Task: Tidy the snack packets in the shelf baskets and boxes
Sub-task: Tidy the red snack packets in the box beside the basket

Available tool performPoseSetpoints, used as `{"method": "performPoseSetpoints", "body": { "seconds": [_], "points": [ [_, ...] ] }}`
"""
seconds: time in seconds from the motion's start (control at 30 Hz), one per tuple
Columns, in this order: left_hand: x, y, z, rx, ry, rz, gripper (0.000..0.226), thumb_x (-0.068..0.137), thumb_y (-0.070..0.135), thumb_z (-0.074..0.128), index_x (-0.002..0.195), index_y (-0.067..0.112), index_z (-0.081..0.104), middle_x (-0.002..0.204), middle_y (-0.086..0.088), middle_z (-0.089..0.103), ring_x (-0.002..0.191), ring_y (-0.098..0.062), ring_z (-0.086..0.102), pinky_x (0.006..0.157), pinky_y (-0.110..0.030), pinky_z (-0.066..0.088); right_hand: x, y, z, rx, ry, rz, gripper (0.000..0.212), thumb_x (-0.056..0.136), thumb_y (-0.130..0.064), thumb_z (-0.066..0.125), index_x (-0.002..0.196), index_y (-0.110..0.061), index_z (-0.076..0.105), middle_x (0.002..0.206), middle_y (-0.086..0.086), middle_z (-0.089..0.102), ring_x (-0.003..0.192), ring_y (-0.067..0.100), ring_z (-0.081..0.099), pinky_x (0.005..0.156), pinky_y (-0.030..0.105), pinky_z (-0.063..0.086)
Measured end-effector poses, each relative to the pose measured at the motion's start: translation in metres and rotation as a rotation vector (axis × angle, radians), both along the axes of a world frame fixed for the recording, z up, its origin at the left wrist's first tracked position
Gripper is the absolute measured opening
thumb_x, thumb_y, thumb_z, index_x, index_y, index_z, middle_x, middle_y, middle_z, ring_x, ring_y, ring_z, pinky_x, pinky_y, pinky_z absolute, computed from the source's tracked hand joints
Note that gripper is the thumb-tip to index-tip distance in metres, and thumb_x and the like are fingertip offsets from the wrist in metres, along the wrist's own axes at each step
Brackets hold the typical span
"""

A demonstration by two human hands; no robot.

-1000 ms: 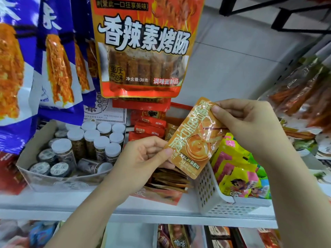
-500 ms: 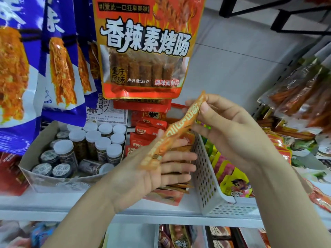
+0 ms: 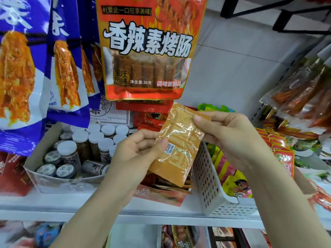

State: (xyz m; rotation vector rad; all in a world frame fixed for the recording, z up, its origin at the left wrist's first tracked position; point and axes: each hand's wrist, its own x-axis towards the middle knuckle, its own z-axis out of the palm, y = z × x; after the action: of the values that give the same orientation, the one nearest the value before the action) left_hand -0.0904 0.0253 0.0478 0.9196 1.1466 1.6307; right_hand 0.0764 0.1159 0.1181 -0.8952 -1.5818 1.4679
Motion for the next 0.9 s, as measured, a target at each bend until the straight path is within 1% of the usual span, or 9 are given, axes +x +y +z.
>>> {"method": "performPoseSetpoints", "body": {
  "seconds": [0.2,0.33,0.4,0.47,0.5,0.57,0.63,0.73,0.9],
  "points": [
    [-0.004,0.001,0.001,0.007,-0.012,-0.105,0.026,0.071,0.04,0.072,0.093,0.026,0.075,0.094,-0.006,0.076,0.079,-0.015,0.07,0.064,-0.02,0.055,0.003,0.004,0.0,-0.023,0.015,-0.026,0.022,0.072,-0.019,0.074,0.09,-0.007,0.078,0.093,0.014,0.076,0.087,0.023,0.074,0.071,0.025,0.058],
    [-0.004,-0.003,0.005,-0.056,-0.204,-0.213,0.033,0.085,0.045,0.056,0.094,0.022,0.077,0.099,-0.006,0.075,0.083,-0.013,0.069,0.067,-0.025,0.058,0.005,0.005,0.001,-0.061,0.048,-0.029,0.03,0.073,-0.018,0.072,0.098,-0.002,0.074,0.094,0.014,0.075,0.085,0.021,0.073,0.072,0.025,0.058],
    [0.002,0.0,0.013,-0.14,-0.329,-0.277,0.052,0.093,0.049,0.042,0.085,0.015,0.08,0.094,-0.011,0.075,0.08,-0.013,0.072,0.064,-0.025,0.058,0.006,0.004,0.002,-0.102,0.09,0.03,0.031,0.076,-0.015,0.069,0.102,0.001,0.071,0.097,0.015,0.074,0.088,0.021,0.072,0.074,0.027,0.058],
    [0.004,-0.003,0.011,-0.148,-0.403,-0.342,0.07,0.099,0.044,0.034,0.059,0.006,0.077,0.072,-0.016,0.072,0.059,-0.013,0.072,0.048,-0.02,0.054,0.004,0.001,0.002,-0.144,0.145,0.117,0.028,0.081,-0.014,0.064,0.105,0.0,0.07,0.096,0.012,0.074,0.088,0.019,0.071,0.078,0.03,0.059],
    [0.006,-0.003,0.013,-0.185,-0.412,-0.386,0.064,0.098,0.039,0.043,0.054,0.006,0.076,0.065,-0.014,0.071,0.051,-0.016,0.07,0.042,-0.021,0.052,0.003,0.0,0.002,-0.159,0.173,0.162,0.026,0.083,-0.013,0.062,0.105,-0.002,0.069,0.095,0.011,0.073,0.087,0.018,0.07,0.081,0.031,0.059],
    [0.01,0.003,0.02,-0.249,-0.485,-0.525,0.029,0.073,0.029,0.084,0.079,0.001,0.079,0.076,-0.016,0.073,0.059,-0.021,0.071,0.053,-0.027,0.058,0.0,-0.002,0.0,-0.169,0.229,0.226,0.022,0.086,-0.011,0.058,0.104,-0.005,0.069,0.093,0.008,0.072,0.086,0.015,0.069,0.088,0.032,0.057],
    [0.007,-0.004,0.012,-0.181,-0.56,-0.619,0.055,0.054,0.023,0.095,0.102,0.001,0.076,0.082,-0.009,0.071,0.066,-0.016,0.068,0.06,-0.026,0.058,-0.001,-0.002,-0.001,-0.166,0.263,0.223,0.022,0.084,-0.011,0.059,0.102,-0.008,0.072,0.097,0.008,0.073,0.091,0.016,0.07,0.087,0.032,0.057],
    [0.003,0.0,0.002,-0.099,-0.465,-0.401,0.032,0.066,0.024,0.08,0.095,0.01,0.079,0.087,-0.006,0.075,0.071,-0.011,0.071,0.058,-0.019,0.056,0.003,0.002,0.0,-0.184,0.233,0.147,0.028,0.087,-0.015,0.058,0.111,-0.009,0.072,0.108,0.012,0.071,0.098,0.022,0.068,0.083,0.032,0.058],
    [-0.005,0.004,-0.003,-0.07,-0.12,-0.057,0.03,0.061,0.041,0.077,0.084,0.023,0.076,0.092,-0.007,0.077,0.078,-0.014,0.072,0.062,-0.02,0.056,0.007,0.0,0.002,-0.166,0.092,0.108,0.029,0.08,-0.042,0.063,0.086,-0.018,0.08,0.092,0.005,0.075,0.085,0.015,0.072,0.071,0.025,0.058]
  ]
}}
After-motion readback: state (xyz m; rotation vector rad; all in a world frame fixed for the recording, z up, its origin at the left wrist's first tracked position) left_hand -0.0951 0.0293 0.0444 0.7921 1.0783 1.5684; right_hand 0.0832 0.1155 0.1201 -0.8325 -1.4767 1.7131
